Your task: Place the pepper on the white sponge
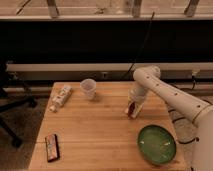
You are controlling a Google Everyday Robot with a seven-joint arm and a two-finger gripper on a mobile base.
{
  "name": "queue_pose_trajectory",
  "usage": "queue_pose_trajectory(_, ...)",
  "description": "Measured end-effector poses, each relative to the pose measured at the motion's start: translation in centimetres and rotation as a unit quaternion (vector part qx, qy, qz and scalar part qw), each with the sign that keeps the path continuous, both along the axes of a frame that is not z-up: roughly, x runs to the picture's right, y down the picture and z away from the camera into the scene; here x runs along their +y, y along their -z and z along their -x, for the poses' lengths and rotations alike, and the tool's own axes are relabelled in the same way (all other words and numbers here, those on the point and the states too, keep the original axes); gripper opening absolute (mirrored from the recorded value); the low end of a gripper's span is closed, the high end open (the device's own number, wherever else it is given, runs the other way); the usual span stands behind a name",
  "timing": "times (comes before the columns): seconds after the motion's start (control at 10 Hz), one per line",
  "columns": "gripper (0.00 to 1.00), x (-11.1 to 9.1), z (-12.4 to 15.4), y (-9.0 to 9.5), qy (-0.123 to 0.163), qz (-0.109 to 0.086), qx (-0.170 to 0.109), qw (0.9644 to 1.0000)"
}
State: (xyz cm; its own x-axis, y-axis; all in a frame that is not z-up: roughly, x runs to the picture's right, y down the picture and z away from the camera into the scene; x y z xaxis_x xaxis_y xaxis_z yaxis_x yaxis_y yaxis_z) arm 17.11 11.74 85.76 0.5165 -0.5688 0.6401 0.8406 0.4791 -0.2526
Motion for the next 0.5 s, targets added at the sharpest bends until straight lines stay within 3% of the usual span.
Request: queue_pose_trajectory(0.5,0.80,-0.36,-0.12,-0.62,-0.005,-0.004,0.004,1.0000)
